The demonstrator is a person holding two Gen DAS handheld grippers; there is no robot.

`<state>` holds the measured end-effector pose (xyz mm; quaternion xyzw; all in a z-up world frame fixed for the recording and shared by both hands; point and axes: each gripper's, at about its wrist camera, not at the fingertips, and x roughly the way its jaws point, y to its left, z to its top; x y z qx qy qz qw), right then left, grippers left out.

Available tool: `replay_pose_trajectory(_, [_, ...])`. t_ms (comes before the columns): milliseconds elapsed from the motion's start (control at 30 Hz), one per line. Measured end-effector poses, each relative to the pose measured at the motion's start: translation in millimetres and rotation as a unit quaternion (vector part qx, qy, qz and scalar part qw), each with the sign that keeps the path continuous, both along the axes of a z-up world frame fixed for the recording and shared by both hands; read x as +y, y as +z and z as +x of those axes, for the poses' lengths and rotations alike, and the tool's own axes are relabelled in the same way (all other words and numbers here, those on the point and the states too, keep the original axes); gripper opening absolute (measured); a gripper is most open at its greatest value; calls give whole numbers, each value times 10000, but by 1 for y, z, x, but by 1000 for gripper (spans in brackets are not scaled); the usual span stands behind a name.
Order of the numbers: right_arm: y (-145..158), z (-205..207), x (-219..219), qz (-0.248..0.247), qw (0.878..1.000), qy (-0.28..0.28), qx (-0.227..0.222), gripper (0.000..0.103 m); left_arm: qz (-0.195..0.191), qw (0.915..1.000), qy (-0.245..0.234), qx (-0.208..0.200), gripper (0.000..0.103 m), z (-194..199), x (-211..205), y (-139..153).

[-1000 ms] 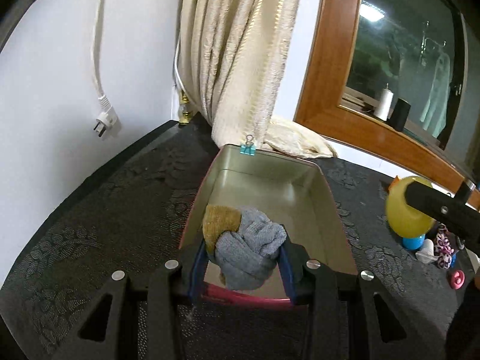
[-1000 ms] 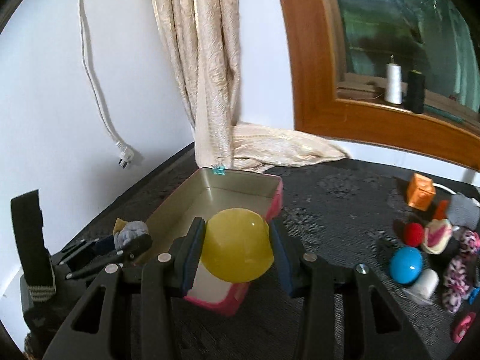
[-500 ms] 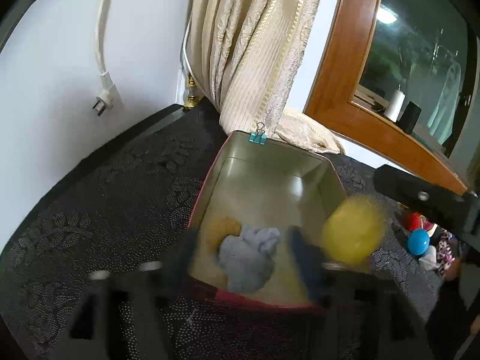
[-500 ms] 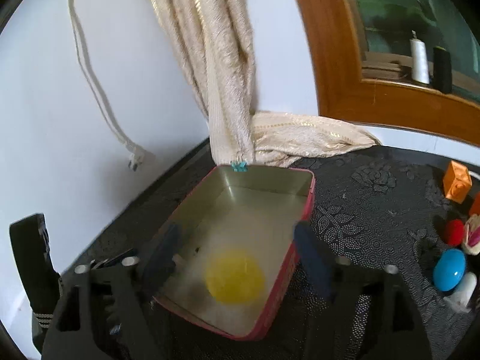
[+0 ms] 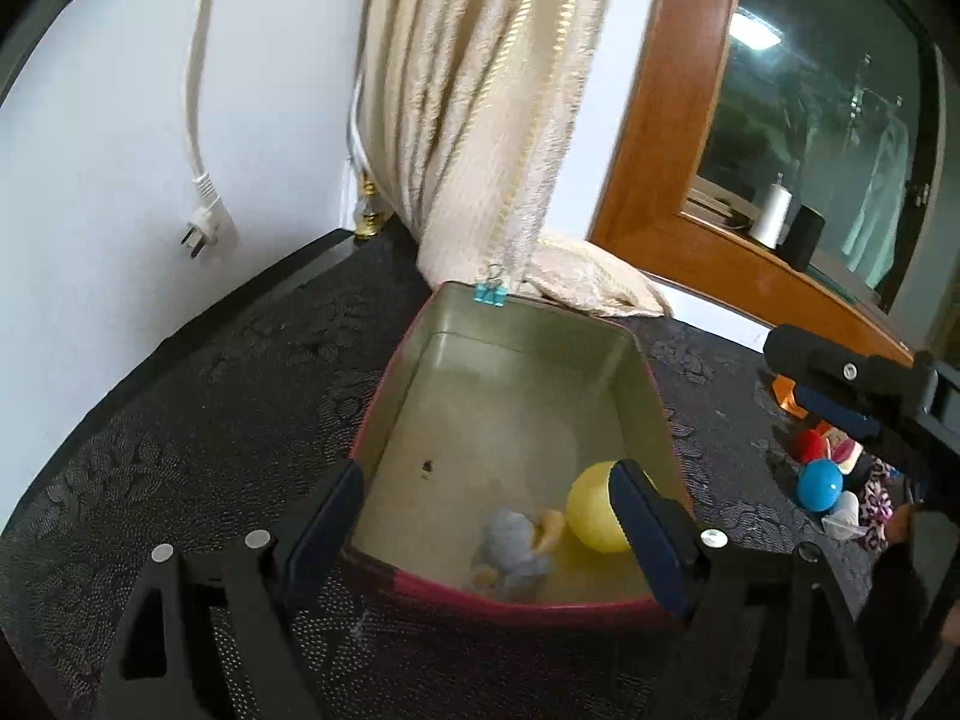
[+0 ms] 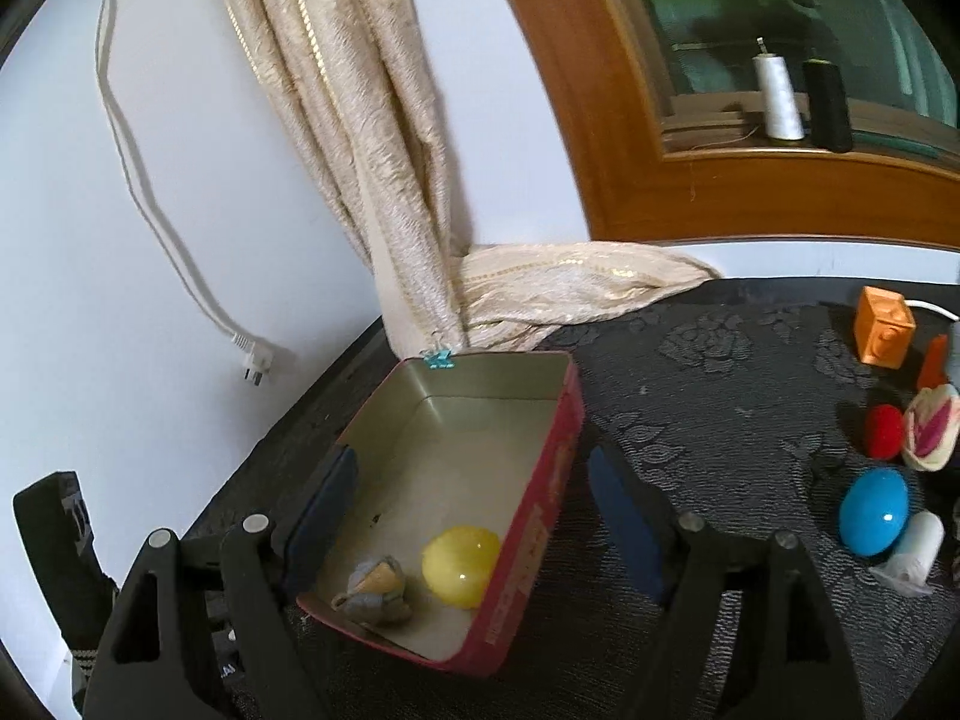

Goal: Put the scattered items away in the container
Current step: 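Grasp the blue ball with the left tool while the right tool reaches toward the knit beanie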

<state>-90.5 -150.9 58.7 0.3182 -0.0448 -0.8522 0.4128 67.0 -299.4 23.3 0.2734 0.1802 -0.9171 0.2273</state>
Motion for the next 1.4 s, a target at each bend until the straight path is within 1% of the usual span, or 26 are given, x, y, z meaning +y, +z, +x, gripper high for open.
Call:
replay_pose_trajectory(167, [4, -2, 26, -63, 9996, -254, 41, 82, -116, 9994, -324, -32, 86, -10, 26, 6])
replay_pose_trajectory(400, [-4, -12, 74, -44, 9972, -744, -47, 82, -295, 9954, -888, -181, 86, -35, 70, 11])
replay_pose_trajectory(567, [-15, -26, 126, -72, 9914, -1297, -159, 82, -402, 9912, -1231, -272, 86, -52, 100, 17])
replay_pose_trajectory(700, [-21, -39, 177, -87, 9807, -1944, -192, 82, -461, 9872, -1485, -349, 86, -68, 126, 22])
replay_pose_trajectory(800, [-21, -45, 211, -34, 9701, -2428, -54, 82, -526, 9837, -1678, -385, 86, -82, 145, 29])
replay_pose_trajectory(867, [-18, -51, 236, -23, 9606, -2777, 78, 83, -574, 9808, -1818, -409, 86, -93, 159, 34])
replay_pose_trajectory(1000, [-13, -63, 272, 55, 9459, -3232, 283, 83, -731, 9741, -2084, -483, 86, -123, 190, 44])
replay_pose_trajectory(1133, [-16, -70, 303, 64, 9324, -3589, 422, 83, -741, 9664, -2382, -614, 86, -160, 218, 45])
replay_pose_trajectory(1267, [-31, -75, 323, -33, 9270, -3740, 285, 83, -786, 9628, -2439, -862, 86, -200, 237, 33])
replay_pose_trajectory(1333, [-40, -81, 331, -40, 9264, -3764, 85, 83, -687, 9628, -2414, -1002, 86, -216, 241, 21])
replay_pose_trajectory(1400, [-41, -83, 338, -164, 9279, -3724, -96, 83, -544, 9632, -2398, -1088, 86, -227, 241, 10])
